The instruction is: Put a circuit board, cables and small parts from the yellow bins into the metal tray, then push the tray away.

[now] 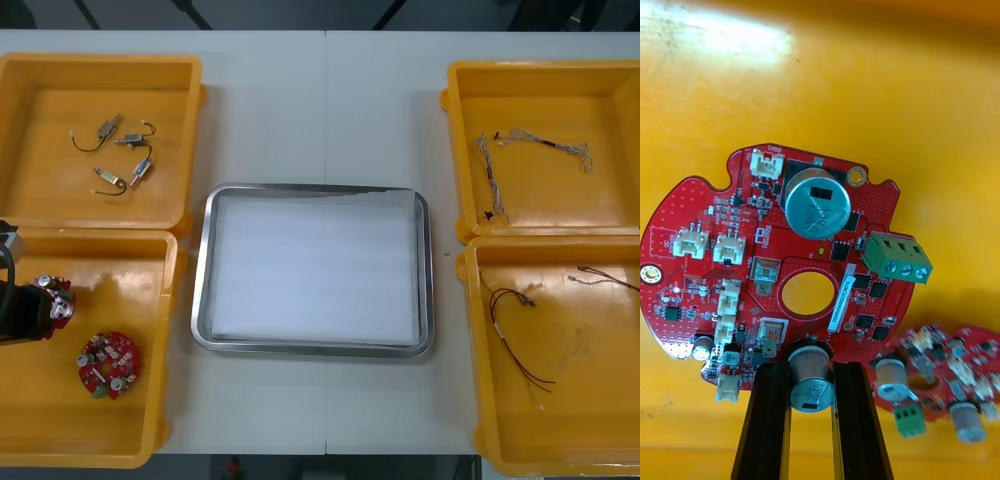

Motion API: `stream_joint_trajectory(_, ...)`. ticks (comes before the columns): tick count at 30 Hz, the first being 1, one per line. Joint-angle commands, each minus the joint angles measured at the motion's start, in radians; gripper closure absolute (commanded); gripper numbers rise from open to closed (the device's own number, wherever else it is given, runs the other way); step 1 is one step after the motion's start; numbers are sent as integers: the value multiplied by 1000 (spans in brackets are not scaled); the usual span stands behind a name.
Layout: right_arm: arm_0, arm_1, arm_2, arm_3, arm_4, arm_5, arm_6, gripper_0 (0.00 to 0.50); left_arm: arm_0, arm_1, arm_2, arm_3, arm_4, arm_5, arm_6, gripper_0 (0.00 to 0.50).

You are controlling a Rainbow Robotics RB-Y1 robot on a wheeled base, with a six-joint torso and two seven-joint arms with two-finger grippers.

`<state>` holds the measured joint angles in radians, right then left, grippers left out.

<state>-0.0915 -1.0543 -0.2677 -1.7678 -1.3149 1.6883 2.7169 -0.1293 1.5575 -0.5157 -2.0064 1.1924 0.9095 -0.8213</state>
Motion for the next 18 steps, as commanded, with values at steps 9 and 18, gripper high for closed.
stream_joint_trajectory(9,-65,4,-74,-193,16,105,-401,500,-13,67,192,-28,214,89,-163,500)
stream_joint_trajectory(18,-134,4,-68,-252,31,197,-701,500,-15,-24,414,-22,279,322,-147,500)
